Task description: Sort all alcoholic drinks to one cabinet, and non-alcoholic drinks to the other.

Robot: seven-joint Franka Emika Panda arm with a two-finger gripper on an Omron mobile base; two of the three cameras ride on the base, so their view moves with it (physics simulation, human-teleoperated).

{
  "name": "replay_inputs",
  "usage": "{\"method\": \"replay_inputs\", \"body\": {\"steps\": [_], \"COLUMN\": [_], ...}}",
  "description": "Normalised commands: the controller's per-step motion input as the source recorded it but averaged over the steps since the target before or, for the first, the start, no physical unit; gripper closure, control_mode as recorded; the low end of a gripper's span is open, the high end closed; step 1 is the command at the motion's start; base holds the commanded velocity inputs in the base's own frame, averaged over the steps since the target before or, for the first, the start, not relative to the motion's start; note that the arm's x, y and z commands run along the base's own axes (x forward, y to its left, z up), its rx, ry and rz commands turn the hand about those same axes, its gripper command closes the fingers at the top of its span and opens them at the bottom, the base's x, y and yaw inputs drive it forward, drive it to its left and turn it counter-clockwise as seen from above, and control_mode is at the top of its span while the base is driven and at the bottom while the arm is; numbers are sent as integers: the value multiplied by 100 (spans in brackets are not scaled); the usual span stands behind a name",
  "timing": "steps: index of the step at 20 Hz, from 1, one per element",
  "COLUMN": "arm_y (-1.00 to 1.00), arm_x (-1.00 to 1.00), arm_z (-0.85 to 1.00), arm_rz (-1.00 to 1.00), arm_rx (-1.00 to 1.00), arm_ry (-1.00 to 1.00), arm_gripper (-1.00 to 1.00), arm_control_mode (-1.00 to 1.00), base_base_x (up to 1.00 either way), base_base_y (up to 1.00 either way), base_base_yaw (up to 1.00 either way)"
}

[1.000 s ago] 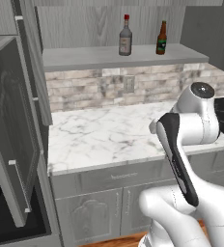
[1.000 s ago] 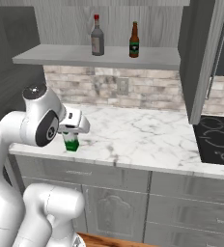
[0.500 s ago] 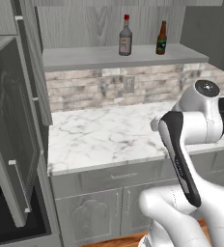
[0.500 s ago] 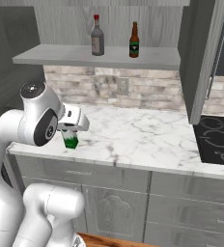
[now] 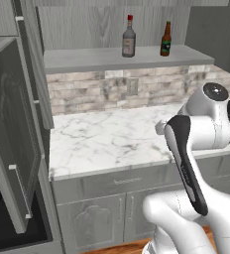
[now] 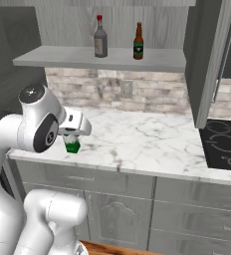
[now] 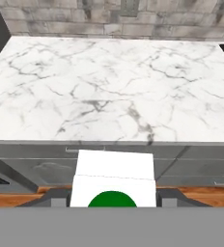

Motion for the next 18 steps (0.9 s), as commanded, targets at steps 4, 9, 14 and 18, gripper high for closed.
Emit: {"method": "replay_inputs", "body": {"steps": [4, 9, 14, 18], "arm_y": [0, 0, 0, 0], "arm_x": [-11, -10, -7, -3], "arm_z": [0, 0, 0, 0], "arm_rz": [0, 0, 0, 0], "arm_rx": [0, 0, 0, 0], "arm_ry": [-1, -1, 0, 0], "arm_gripper": [100, 100, 100, 100], "arm_control_mode": [-100, -100, -100, -100], "base_base_x": [0, 0, 0, 0], "base_base_y": [0, 0, 0, 0], "base_base_yaw": [0, 0, 0, 0]}}
